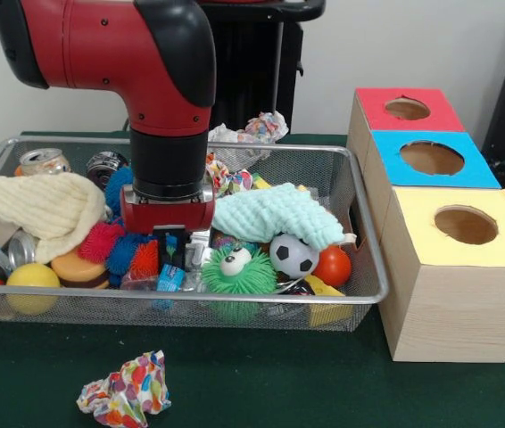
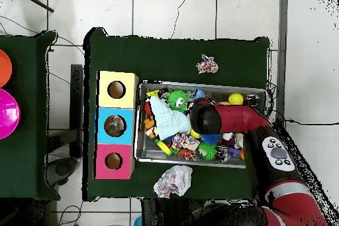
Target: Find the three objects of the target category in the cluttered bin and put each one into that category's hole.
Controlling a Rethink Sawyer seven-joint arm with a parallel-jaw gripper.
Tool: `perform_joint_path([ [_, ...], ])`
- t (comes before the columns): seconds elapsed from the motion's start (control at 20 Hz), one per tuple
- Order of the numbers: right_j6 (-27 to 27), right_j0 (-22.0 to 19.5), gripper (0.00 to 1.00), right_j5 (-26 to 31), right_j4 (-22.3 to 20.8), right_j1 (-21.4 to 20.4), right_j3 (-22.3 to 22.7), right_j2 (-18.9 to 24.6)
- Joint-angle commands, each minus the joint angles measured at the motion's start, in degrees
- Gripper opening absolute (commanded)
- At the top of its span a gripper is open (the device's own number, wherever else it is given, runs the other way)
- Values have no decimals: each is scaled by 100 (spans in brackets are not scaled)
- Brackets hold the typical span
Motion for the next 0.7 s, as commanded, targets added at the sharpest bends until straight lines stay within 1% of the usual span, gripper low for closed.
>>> perform_joint_path([
  [0.05,152,-106,0,-50,-118,-17,13,161],
  [0.25,44,-163,0,143,-31,-171,78,264],
  [0.55,-24,-127,0,333,20,-264,44,295],
  [0.7,-13,-152,0,555,169,-533,213,327],
])
